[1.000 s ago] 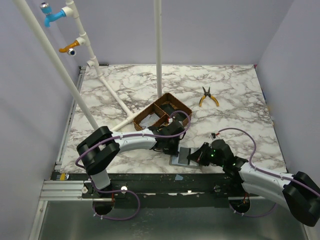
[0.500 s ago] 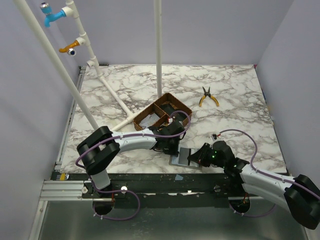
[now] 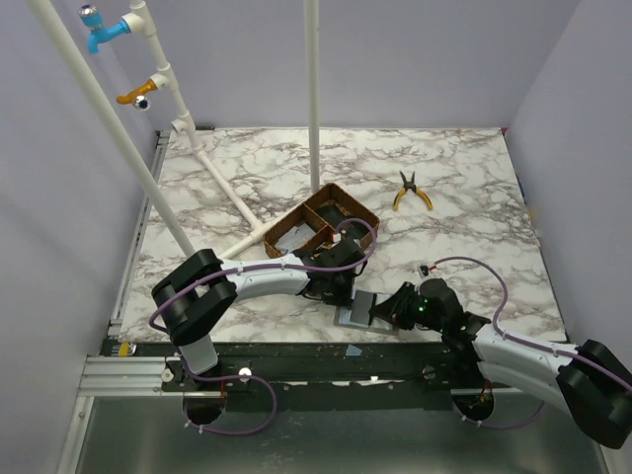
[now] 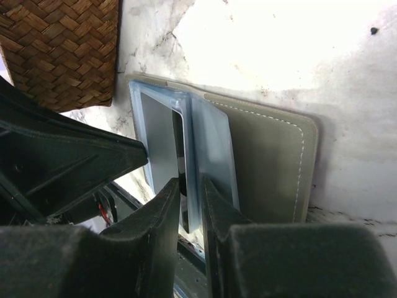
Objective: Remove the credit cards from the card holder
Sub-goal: Remove the credit card from the card holder.
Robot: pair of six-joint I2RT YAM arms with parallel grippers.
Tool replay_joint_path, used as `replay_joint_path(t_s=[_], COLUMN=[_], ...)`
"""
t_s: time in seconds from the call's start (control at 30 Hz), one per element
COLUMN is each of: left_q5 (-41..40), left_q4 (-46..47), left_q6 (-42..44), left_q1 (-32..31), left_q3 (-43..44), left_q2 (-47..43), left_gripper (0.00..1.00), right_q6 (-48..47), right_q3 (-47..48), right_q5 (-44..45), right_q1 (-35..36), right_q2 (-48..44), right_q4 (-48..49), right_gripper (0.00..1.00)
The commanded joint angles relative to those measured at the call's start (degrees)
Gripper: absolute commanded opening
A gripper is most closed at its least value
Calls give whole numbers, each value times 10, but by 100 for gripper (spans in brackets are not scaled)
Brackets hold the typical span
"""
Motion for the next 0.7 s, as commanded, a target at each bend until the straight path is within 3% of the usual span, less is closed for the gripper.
replay_joint_path(t_s=[0.0, 0.17, 0.67], left_q5=[-48, -49, -50], left_q4=[-54, -54, -55], left_q6=[15, 14, 13], left_q1=[5, 5, 6], left_q3=[-15, -17, -23], left_q2=[31, 31, 32], left_gripper=[0, 0, 0], right_q6=[7, 9, 10], right_q3=[-25, -29, -47], right_q5=[4, 8, 30], right_q1=[-3, -4, -4], right_q2=[20, 26, -23], right_q4=[24, 24, -24], right_gripper=[20, 6, 1])
